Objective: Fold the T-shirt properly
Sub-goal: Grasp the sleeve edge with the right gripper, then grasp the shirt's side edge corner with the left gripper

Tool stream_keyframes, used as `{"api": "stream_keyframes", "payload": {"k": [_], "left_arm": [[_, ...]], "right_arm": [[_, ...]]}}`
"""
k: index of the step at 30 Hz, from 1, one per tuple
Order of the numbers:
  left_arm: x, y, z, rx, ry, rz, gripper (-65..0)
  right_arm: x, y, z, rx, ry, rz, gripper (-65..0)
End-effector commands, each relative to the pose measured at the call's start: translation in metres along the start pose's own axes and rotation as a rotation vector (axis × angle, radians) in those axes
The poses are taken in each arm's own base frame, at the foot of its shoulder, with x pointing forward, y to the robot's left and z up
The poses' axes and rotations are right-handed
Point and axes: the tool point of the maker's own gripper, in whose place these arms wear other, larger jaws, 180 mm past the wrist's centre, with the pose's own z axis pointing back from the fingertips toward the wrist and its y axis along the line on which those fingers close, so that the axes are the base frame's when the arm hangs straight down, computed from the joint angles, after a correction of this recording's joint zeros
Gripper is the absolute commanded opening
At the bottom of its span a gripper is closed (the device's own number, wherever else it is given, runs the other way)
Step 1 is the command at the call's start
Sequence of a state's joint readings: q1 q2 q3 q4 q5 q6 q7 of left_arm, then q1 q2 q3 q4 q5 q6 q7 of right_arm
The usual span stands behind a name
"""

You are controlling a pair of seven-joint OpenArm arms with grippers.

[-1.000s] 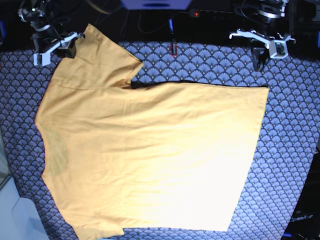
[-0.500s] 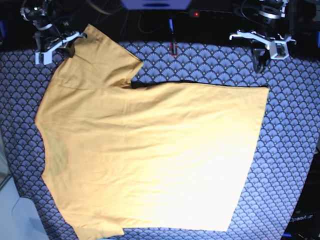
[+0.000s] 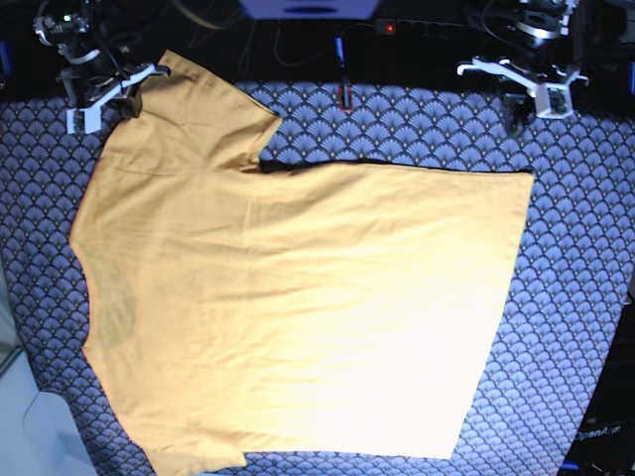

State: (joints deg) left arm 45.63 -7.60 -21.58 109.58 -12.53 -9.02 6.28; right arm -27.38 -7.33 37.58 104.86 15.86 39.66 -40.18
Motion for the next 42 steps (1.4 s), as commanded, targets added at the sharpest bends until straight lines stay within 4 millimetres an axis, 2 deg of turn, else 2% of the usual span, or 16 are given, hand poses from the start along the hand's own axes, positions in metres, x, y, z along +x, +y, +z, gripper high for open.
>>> {"api": "stream_keyframes", "payload": {"k": [1,8,16,17,20,22,28,36,42], "left_arm": [[0.013,0.002,0.0,0.002,-0.043,-0.001,-62.0],[0.026,0.02,-0.007,0.051,-0.07,-0.014,-61.9],[0.032,0.017,-0.035,0.043,-0.032,0.01,-61.5],[0.034,0.014,-0.038,0.035,-0.043,0.027,-59.7],[0.039,0.013,-0.037,0.028,-0.069,0.087,-44.9],[0.039,0.013,-0.035,0.022,-0.082,0.119,-38.4],[0.041,0.014,-0.029,0.002,-0.104,0.138,-37.9],[0.039,0.025,-0.027,0.031,-0.103,0.141,-37.4],[0.02,0.043,-0.044,0.078,-0.073,0.196,-37.3]], "right_arm": [[0.011,-0.001,0.005,0.001,-0.04,0.014,-65.0],[0.012,-0.001,0.005,0.001,-0.042,0.016,-65.0],[0.011,-0.001,0.005,-0.001,-0.035,0.018,-65.0],[0.009,-0.002,0.005,-0.001,-0.024,0.019,-65.0],[0.007,-0.003,0.005,-0.004,-0.001,0.027,-65.0],[0.007,-0.004,0.005,-0.005,0.002,0.03,-65.0],[0.007,-0.005,0.005,-0.006,0.002,0.033,-65.0],[0.007,-0.005,0.005,-0.006,0.004,0.032,-65.0],[0.008,-0.005,0.005,-0.006,0.001,0.033,-65.0]]}}
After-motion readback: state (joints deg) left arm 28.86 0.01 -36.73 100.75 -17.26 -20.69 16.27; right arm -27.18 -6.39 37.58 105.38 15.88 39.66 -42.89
